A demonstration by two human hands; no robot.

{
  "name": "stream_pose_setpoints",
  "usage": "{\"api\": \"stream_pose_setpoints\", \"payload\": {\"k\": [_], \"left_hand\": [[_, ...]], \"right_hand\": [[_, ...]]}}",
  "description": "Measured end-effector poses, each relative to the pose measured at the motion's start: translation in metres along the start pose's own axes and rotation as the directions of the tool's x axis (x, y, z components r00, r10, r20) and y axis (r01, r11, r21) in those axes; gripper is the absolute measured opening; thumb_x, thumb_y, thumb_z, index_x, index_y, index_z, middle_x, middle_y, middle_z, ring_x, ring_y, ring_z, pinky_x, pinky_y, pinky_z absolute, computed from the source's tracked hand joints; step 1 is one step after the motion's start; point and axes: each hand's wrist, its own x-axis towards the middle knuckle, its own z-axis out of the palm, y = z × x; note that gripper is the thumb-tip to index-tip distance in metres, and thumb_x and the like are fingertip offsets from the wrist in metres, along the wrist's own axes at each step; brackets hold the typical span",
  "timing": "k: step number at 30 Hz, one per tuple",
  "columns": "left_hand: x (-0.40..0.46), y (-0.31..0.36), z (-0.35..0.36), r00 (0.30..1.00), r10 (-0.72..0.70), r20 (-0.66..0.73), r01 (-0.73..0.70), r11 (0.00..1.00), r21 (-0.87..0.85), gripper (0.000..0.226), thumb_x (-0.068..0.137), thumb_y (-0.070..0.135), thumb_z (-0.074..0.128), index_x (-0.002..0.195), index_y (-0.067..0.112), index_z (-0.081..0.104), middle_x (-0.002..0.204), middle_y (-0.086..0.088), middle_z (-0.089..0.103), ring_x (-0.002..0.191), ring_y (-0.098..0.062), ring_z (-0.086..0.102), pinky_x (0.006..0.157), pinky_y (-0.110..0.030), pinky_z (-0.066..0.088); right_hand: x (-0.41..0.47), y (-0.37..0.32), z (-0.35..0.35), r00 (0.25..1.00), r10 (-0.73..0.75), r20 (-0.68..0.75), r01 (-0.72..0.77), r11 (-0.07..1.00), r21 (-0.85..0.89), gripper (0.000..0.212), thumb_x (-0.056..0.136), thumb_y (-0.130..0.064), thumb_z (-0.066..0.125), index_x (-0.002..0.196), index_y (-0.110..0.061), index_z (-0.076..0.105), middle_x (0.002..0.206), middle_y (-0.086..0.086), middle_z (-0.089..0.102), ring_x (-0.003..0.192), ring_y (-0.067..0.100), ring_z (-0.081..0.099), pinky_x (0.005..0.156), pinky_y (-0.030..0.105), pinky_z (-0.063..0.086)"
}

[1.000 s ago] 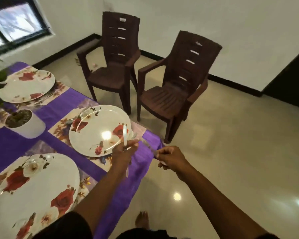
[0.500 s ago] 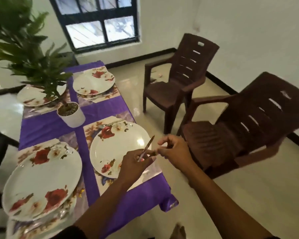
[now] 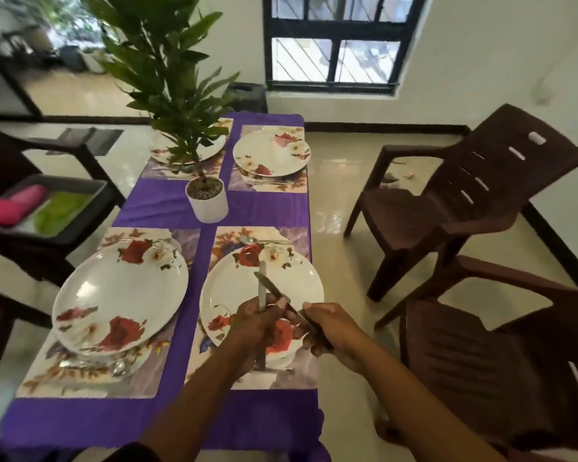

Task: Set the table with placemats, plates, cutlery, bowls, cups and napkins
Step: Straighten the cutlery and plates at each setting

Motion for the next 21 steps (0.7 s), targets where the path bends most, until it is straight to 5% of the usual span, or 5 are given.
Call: {"api": "stream_pose_setpoints", "payload": {"k": [3,6,12,16,21], "left_hand": [[0.023,-0.007,-0.013,0.999,-0.032,-0.01,0.031,0.995,-0.093,0.04,0.094,0.032,0.071,0.12,0.002,0.065,0.104,-0.02,0.076,0.05,-0.02,0.043,0.044,-0.024,0.041],[0.045,-0.008,-0.014,0.998,-0.057,-0.008,0.055,0.988,-0.146,0.026,0.1,0.024,0.066,0.122,0.011,0.07,0.108,-0.018,0.077,0.048,-0.01,0.03,0.041,-0.019,0.029],[0.09,0.008,-0.02,0.925,0.005,-0.38,0.01,0.999,0.037,0.011,0.085,0.021,0.081,0.094,0.026,0.083,0.094,0.004,0.081,0.071,-0.011,0.066,0.053,-0.022,0.047],[0.103,0.003,-0.016,0.882,0.138,-0.451,0.088,0.892,0.444,0.016,0.087,0.034,0.08,0.103,0.03,0.079,0.115,0.011,0.075,0.11,-0.012,0.067,0.103,-0.037,0.05],[0.127,0.002,-0.014,0.78,0.274,-0.563,0.228,0.713,0.663,0.022,0.089,0.045,0.075,0.108,0.034,0.072,0.119,0.011,0.071,0.111,-0.015,0.065,0.102,-0.035,0.045]], "right_hand": [[0.023,-0.001,-0.012,0.998,0.011,0.065,-0.015,0.999,0.05,0.035,0.105,-0.029,0.053,0.098,-0.005,0.078,0.08,0.014,0.069,0.059,0.014,0.052,0.053,0.025,0.039],[0.045,-0.013,-0.027,0.992,0.033,0.123,-0.039,0.998,0.046,0.023,0.101,-0.018,0.06,0.096,-0.008,0.08,0.078,0.007,0.064,0.059,0.013,0.046,0.055,0.024,0.037],[0.118,-0.057,-0.048,0.997,-0.042,-0.06,0.037,0.996,-0.087,0.022,0.089,-0.001,0.064,0.084,-0.013,0.082,0.076,0.005,0.067,0.055,0.013,0.043,0.049,0.022,0.032],[0.167,-0.067,-0.063,0.956,-0.227,-0.185,0.148,0.92,-0.363,0.005,0.087,-0.021,0.079,0.083,-0.022,0.081,0.078,-0.008,0.075,0.069,0.01,0.066,0.062,0.023,0.051],[0.247,-0.084,-0.069,0.888,-0.444,-0.122,0.268,0.714,-0.646,0.013,0.089,-0.03,0.077,0.097,-0.021,0.077,0.096,-0.005,0.073,0.083,0.011,0.067,0.078,0.029,0.058]]}}
